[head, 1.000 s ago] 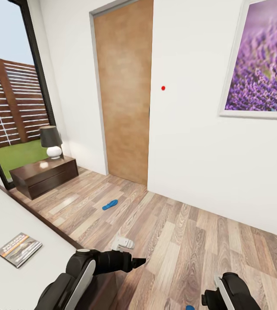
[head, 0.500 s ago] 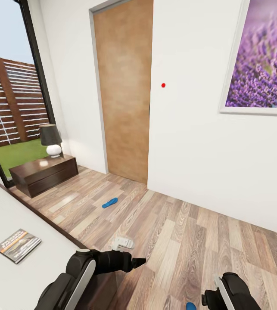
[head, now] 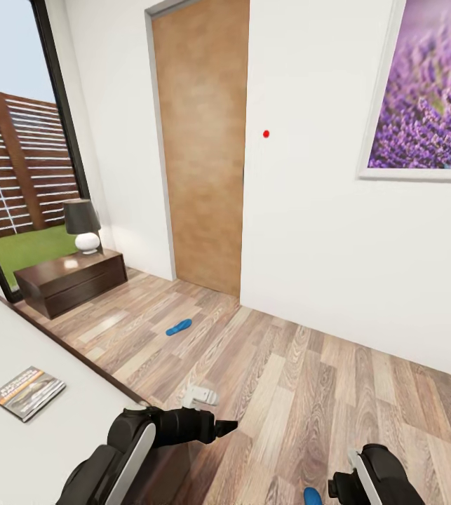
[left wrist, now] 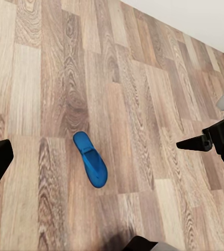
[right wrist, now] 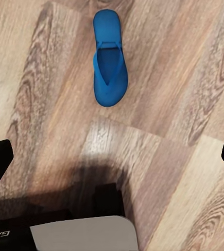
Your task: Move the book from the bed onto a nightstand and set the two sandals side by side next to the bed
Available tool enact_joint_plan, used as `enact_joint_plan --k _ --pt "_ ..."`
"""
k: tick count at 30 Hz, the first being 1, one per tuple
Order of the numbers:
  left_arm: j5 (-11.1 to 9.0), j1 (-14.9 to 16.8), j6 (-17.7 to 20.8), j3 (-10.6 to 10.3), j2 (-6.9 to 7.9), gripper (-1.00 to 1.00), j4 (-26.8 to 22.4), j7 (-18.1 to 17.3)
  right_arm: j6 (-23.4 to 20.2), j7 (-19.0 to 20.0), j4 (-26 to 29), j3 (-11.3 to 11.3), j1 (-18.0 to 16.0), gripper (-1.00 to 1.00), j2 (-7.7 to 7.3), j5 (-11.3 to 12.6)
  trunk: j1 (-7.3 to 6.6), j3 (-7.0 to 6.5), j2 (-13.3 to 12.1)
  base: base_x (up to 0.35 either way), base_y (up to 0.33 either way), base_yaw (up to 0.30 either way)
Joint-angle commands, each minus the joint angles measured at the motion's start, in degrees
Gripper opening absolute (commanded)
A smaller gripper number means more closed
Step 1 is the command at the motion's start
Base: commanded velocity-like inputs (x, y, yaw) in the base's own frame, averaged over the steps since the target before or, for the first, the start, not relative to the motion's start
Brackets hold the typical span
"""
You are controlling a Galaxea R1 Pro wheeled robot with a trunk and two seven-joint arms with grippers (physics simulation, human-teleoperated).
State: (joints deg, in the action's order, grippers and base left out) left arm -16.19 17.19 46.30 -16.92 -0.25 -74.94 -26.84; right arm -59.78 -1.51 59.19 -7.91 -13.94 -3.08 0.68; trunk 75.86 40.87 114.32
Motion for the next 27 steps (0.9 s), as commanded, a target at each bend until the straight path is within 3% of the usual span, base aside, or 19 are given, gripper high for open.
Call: enact_joint_plan --k 1,27 --pt "-0.15 0.04 0.37 0.04 -0.02 1.00 -0.03 -0.05 -0.22 -0.16 0.05 0.00 -0.03 1.00 0.00 0.11 0.22 0.24 0.44 0.000 0.000 0.000" --pt "-0.15 0.04 0.37 0.04 -0.02 1.00 -0.03 -0.05 -0.22 -0.16 0.13 0.00 -0.03 1.00 0.00 0.11 5.93 4.91 10.87 0.000 0.000 0.000"
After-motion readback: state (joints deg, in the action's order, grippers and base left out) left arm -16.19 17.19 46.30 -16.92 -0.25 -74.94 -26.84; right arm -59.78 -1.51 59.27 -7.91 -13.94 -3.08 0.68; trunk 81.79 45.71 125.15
